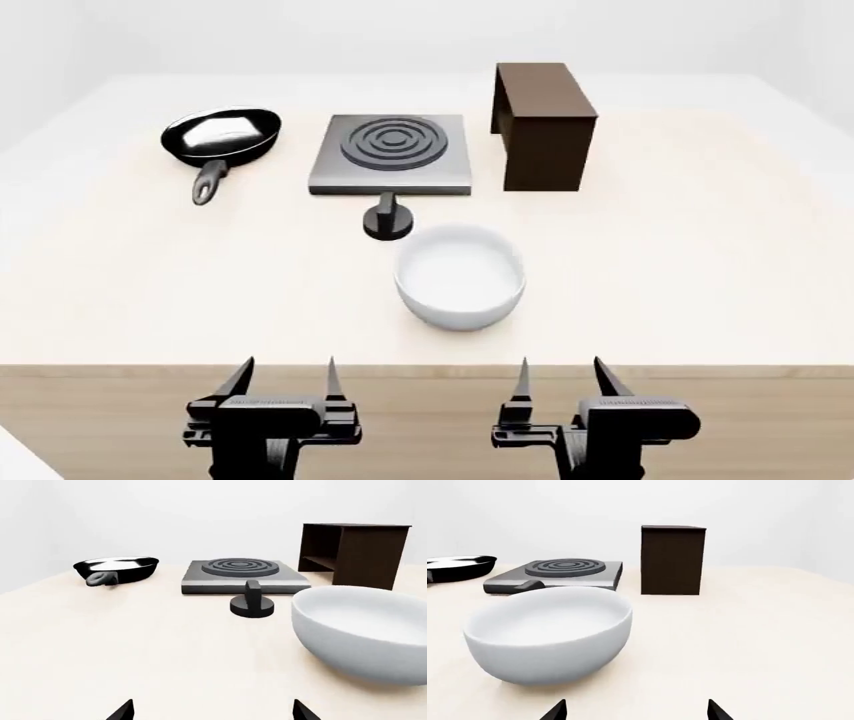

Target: Turn on the stove.

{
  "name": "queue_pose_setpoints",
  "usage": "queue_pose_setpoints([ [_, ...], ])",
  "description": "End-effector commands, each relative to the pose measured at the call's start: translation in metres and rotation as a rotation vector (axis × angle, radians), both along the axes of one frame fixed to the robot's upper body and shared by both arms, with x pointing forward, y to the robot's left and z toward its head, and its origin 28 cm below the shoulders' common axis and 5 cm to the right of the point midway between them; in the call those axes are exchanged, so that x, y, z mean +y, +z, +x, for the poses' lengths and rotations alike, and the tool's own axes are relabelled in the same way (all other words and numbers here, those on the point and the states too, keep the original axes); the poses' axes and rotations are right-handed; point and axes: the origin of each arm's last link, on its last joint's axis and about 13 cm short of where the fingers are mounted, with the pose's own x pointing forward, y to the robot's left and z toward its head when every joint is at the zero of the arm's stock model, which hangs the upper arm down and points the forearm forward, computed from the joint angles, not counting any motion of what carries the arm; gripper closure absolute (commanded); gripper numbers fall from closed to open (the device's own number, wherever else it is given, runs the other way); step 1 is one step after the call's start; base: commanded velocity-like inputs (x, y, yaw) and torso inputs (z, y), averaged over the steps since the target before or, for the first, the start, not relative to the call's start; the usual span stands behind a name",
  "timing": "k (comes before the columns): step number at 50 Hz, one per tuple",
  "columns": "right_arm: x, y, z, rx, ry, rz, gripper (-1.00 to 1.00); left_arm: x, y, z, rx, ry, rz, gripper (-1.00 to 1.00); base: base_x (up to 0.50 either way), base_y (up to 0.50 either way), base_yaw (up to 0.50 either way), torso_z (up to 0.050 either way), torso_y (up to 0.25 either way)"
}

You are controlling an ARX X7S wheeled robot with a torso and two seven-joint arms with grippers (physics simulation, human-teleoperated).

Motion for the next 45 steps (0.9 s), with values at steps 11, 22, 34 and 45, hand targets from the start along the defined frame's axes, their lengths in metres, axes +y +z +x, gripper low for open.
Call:
queue_pose_setpoints([
  [11,0.0001,0.0007,-0.0007,-0.006,0.003,-0.004,-1.0,-0.0001,0.0005,-0.0004,-0.002,-0.001,0.005,-1.0,0.0,0.44,0.0,0.0,0.0],
  [22,0.0003,0.0006,-0.0006,-0.005,0.001,-0.006,-1.0,0.0004,0.001,-0.0006,-0.002,0.001,0.004,-1.0,0.0,0.44,0.0,0.0,0.0],
  [34,0.0004,0.0009,-0.0009,-0.007,0.003,-0.004,-1.0,0.0003,0.0006,-0.0006,-0.003,-0.001,0.003,-1.0,0.0,0.44,0.0,0.0,0.0],
  [45,0.0003,0.0014,-0.0011,-0.007,0.004,-0.003,-1.0,0.0004,0.0007,-0.0003,-0.003,-0.002,0.005,-1.0,0.0,0.44,0.0,0.0,0.0],
])
